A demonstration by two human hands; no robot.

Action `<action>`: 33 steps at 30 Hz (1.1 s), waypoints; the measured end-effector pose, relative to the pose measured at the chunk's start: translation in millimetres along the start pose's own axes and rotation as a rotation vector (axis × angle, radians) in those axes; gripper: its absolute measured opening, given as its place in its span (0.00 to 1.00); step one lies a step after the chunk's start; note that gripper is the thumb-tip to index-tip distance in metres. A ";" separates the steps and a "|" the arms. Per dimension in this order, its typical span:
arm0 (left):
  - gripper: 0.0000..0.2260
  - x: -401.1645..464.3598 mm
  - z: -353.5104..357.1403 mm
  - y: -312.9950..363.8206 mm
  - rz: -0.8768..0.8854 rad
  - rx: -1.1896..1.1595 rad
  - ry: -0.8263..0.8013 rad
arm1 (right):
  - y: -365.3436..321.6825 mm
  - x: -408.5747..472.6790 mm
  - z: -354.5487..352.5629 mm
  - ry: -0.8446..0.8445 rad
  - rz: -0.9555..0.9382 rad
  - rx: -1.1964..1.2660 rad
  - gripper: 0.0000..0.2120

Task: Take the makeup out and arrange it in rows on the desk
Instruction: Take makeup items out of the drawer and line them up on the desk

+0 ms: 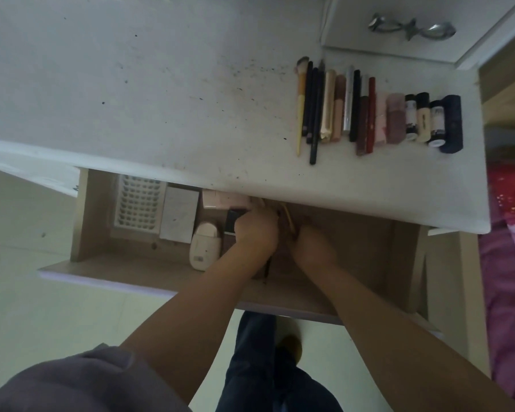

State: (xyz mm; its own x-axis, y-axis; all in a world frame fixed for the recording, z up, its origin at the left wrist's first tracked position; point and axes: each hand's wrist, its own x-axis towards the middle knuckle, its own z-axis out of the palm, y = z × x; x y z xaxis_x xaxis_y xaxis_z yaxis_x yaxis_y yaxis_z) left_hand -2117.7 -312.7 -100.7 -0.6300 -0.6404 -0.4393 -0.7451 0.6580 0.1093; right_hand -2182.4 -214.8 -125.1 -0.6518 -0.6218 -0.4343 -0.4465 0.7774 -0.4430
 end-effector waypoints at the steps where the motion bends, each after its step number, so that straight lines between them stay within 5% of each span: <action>1: 0.08 -1.0 0.1 6.1 0.030 0.046 0.002 | 3.2 0.1 -3.2 -0.016 0.000 0.003 0.14; 14: 0.09 -8.7 11.0 17.5 0.047 0.047 -0.039 | 29.4 -22.9 -37.2 -0.020 0.026 -0.048 0.08; 24: 0.09 -73.2 -62.0 -49.4 0.156 -0.571 0.017 | 10.3 -86.0 -106.8 -0.134 -0.193 -0.239 0.06; 27: 0.11 -72.8 -118.5 -66.5 0.171 -0.699 0.108 | -17.8 -94.5 -140.1 -0.143 -0.242 -0.110 0.05; 33: 0.15 2.2 -199.3 -69.9 0.197 -0.705 0.171 | -106.9 -25.4 -172.0 0.099 -0.204 0.325 0.04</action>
State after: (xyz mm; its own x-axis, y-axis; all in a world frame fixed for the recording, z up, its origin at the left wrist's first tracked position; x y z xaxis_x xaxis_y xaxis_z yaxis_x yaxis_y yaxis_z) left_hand -2110.7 -439.1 68.4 -0.7488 -0.6273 -0.2141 -0.5421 0.3938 0.7423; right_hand -2223.5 -265.8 68.2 -0.6324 -0.7361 -0.2411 -0.3659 0.5583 -0.7446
